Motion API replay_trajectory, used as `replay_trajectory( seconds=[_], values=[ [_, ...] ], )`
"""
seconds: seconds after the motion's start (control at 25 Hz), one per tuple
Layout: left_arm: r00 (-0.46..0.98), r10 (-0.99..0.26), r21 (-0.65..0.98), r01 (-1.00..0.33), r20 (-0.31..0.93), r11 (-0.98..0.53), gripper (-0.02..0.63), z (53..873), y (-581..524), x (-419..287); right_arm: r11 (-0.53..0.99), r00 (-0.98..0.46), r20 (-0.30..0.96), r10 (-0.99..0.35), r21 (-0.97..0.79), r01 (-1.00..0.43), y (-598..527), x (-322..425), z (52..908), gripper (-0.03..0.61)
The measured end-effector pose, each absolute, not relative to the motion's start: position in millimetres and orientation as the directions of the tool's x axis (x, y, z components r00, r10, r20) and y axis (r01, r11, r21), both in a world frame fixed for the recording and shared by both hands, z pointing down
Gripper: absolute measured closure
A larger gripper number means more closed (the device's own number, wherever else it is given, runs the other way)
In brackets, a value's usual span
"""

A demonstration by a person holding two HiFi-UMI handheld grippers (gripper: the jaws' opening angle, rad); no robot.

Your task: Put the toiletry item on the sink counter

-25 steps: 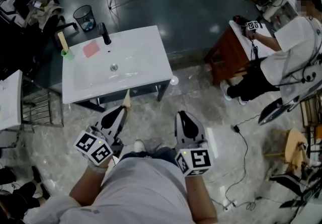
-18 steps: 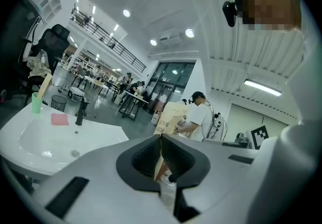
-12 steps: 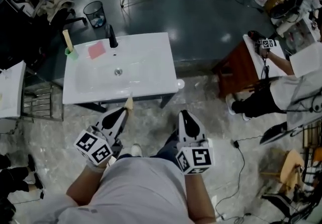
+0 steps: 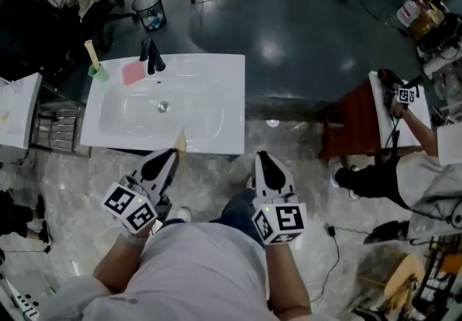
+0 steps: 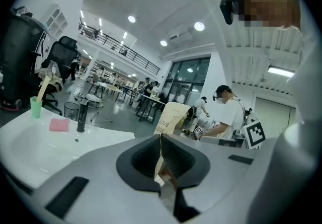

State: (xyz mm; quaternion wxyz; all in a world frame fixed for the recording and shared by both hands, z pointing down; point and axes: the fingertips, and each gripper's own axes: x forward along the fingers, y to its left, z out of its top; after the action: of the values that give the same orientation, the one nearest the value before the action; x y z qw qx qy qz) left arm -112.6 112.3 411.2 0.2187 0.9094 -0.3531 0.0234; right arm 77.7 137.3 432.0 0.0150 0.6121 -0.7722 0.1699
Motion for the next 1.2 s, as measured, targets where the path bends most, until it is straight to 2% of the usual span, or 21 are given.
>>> replay_trajectory(
  seconds=[0.4,0.76,1.2],
  values=[
    [0.643,-0.731,0.371,-0.751,0.227,-0.546,0.591,420,39,-36,0.35,-0.417,0.241,-0.876,-0.277,-0.895,51,145,447,0.541],
    [0.552,-0.793,0.336,-0.821,0.257,-0.462,0.591,406,3,46,0.519,-0.581,0.227,-0.782,-0.28,-0.808,3,206,427,0.541],
    [0.52,-0.804,0.321,-0.844,0.288,-0.43,0.591,398,-23,77,0.567,-0.624,0.235,-0.746,-0.268,-0.779,-27,225,410,0.54]
  ],
)
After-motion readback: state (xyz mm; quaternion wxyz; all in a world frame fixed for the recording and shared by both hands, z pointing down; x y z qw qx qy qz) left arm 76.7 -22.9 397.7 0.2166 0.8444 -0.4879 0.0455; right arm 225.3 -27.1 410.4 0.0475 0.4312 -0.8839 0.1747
